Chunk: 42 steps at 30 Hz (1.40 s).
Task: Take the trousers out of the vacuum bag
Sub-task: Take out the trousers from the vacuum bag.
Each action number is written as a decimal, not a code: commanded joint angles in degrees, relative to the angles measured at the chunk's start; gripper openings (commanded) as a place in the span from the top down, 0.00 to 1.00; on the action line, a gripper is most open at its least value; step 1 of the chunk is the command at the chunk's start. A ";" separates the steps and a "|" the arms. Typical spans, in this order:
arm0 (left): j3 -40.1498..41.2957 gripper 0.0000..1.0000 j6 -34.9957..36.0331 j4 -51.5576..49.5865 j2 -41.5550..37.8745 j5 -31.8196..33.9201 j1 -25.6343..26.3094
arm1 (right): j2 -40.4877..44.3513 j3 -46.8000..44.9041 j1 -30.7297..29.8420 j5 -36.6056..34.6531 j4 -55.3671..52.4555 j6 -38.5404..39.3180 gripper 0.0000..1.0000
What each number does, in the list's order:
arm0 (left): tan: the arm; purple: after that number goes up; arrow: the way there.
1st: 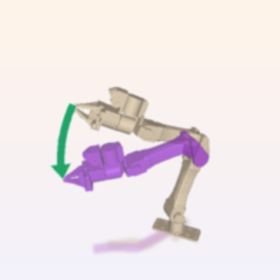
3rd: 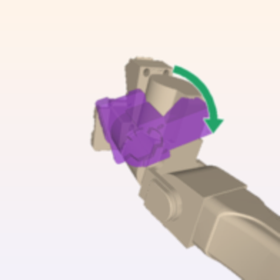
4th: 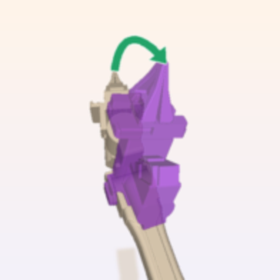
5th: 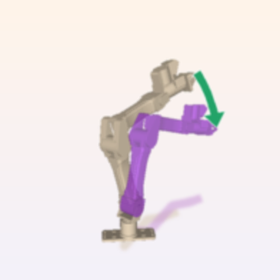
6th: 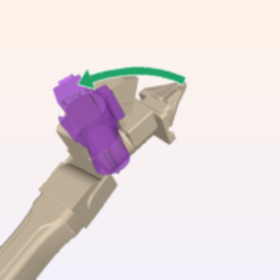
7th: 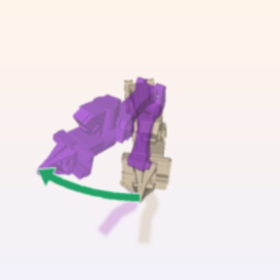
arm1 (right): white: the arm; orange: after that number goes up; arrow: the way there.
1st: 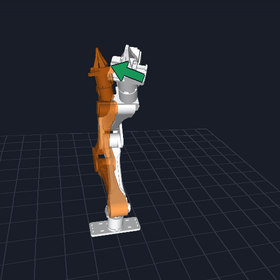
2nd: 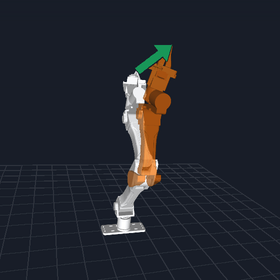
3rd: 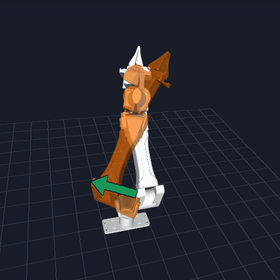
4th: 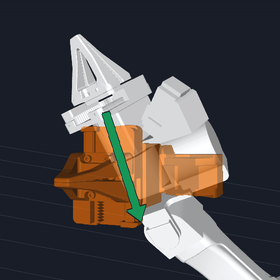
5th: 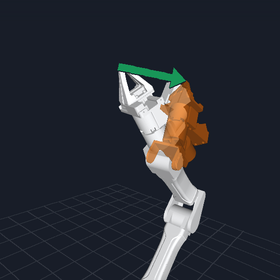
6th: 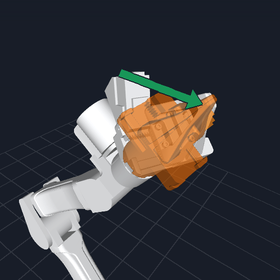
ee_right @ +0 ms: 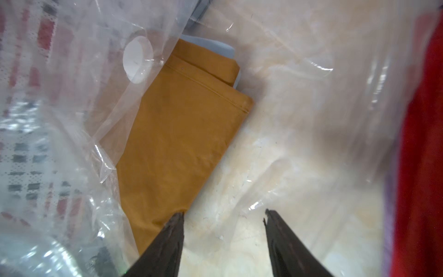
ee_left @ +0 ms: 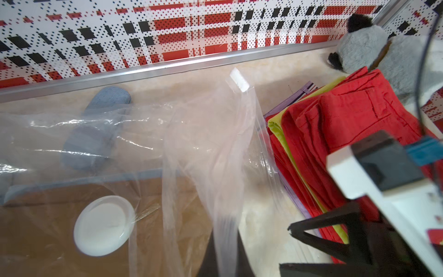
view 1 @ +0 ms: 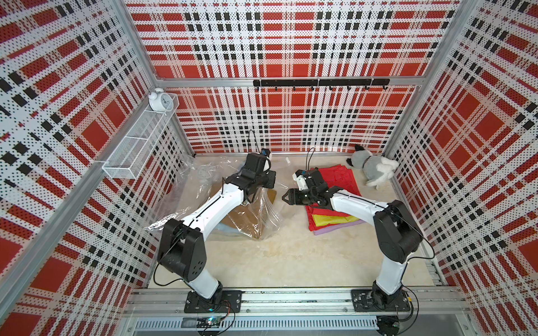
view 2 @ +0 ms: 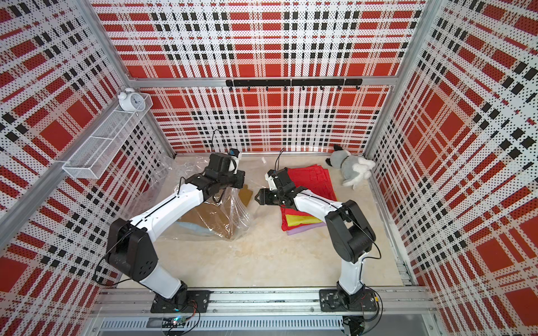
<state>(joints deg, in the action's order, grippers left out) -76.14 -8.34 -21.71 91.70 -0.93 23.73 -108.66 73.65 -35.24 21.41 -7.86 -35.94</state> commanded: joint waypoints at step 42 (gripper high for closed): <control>13.41 1.00 -5.76 19.96 -8.29 -13.23 -12.89 | -11.99 16.37 -3.60 1.89 3.62 -3.53 1.00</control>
<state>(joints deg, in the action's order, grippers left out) -62.50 -13.91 -4.67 83.31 -12.88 11.42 -124.95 86.59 -38.28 25.67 -0.36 -43.77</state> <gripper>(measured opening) 0.047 0.062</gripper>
